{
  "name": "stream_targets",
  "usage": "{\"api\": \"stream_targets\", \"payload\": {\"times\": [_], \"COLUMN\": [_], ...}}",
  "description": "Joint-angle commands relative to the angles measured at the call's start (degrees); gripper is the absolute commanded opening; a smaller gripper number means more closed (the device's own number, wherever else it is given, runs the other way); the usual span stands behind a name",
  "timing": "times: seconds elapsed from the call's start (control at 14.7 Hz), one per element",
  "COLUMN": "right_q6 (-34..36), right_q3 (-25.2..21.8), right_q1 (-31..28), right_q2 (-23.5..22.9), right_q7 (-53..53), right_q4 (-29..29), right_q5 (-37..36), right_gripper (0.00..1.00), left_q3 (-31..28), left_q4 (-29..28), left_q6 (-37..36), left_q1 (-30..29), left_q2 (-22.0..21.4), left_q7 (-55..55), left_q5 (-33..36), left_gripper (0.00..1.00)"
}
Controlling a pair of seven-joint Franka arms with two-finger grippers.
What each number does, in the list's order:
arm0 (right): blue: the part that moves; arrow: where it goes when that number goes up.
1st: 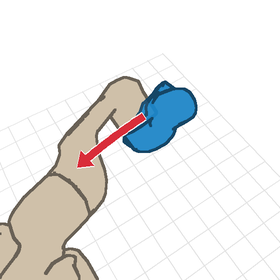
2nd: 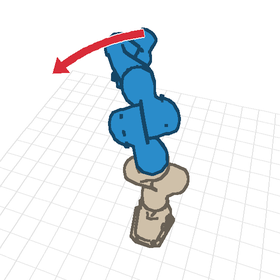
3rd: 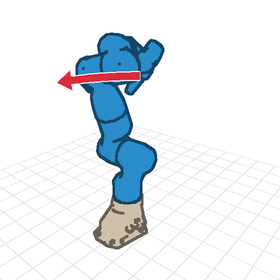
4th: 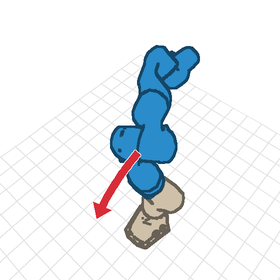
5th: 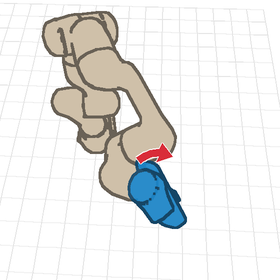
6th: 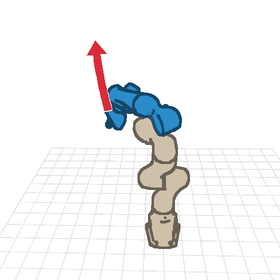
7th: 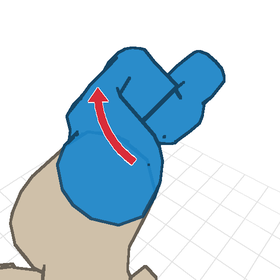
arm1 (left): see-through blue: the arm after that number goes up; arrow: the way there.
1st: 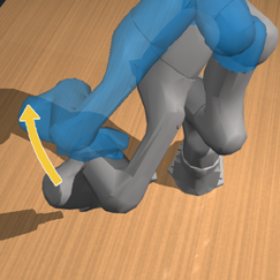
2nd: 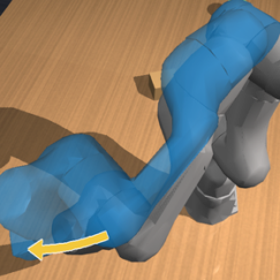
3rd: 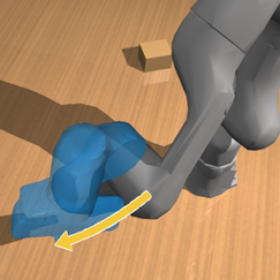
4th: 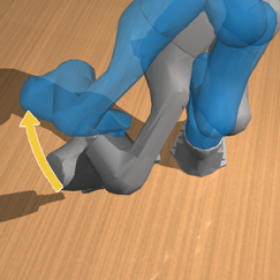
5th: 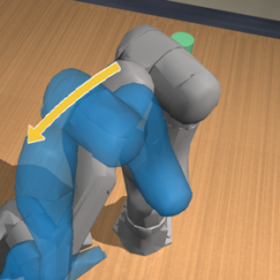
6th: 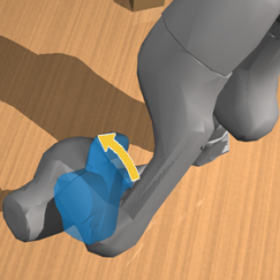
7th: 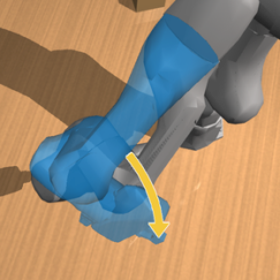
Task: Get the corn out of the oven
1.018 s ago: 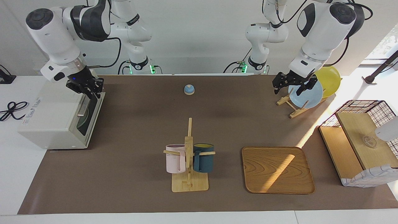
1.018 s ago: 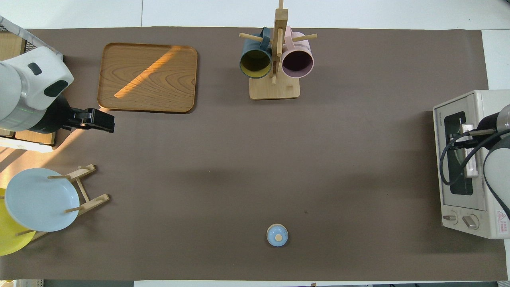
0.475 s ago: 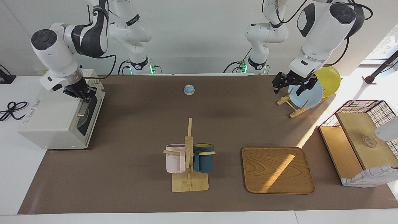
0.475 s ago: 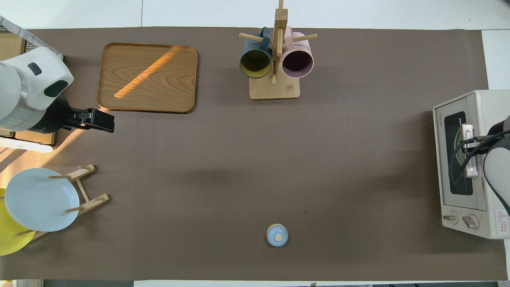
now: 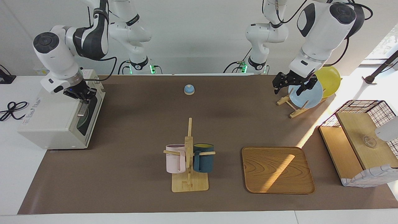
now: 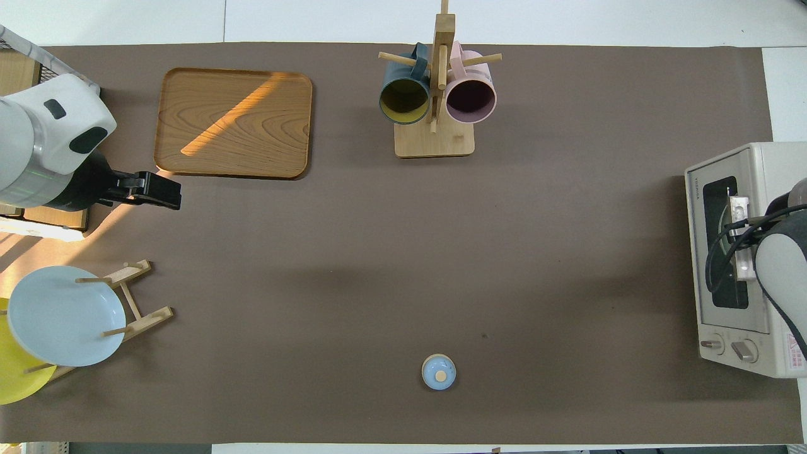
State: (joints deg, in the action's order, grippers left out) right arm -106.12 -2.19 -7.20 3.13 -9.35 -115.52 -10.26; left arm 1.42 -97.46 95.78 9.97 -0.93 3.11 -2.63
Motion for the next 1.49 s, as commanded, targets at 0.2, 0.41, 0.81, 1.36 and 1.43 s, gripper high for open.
{"api": "stream_targets", "payload": {"times": [0.2, 0.41, 0.81, 1.36, 1.43], "right_q6": [-6.81, -7.96, -13.75, -26.67, -26.86], "right_q3": [0.43, 0.52, 0.52, 0.52, 0.61], "right_q1": [0.34, 1.04, 2.19, 4.56, 4.56], "right_q2": [-1.19, -2.07, -5.14, -6.64, -7.17], "right_q7": [-0.58, 1.0, 1.52, 2.76, 2.84], "right_q4": [-4.71, -4.8, -7.52, -16.04, -16.05], "right_q5": [-0.2, -0.11, 4.72, 6.49, 6.57], "right_gripper": [0.0, 0.0, 0.0, 0.0, 0.0], "left_q3": [0.07, 0.07, 0.07, 0.07, 0.07], "left_q4": [-0.1, -0.1, -0.1, -0.1, -0.1], "left_q6": [-0.07, -0.07, -0.07, -0.07, -0.07], "left_q1": [-0.48, -0.48, -0.48, -0.48, -0.48], "left_q2": [-0.65, -0.65, -0.65, -0.65, -0.65], "left_q7": [-0.48, -0.48, -0.56, -0.48, -0.48], "left_q5": [-0.71, -0.63, -0.63, -0.71, -0.71], "left_gripper": [1.0, 1.0, 1.0, 1.0, 1.0]}}
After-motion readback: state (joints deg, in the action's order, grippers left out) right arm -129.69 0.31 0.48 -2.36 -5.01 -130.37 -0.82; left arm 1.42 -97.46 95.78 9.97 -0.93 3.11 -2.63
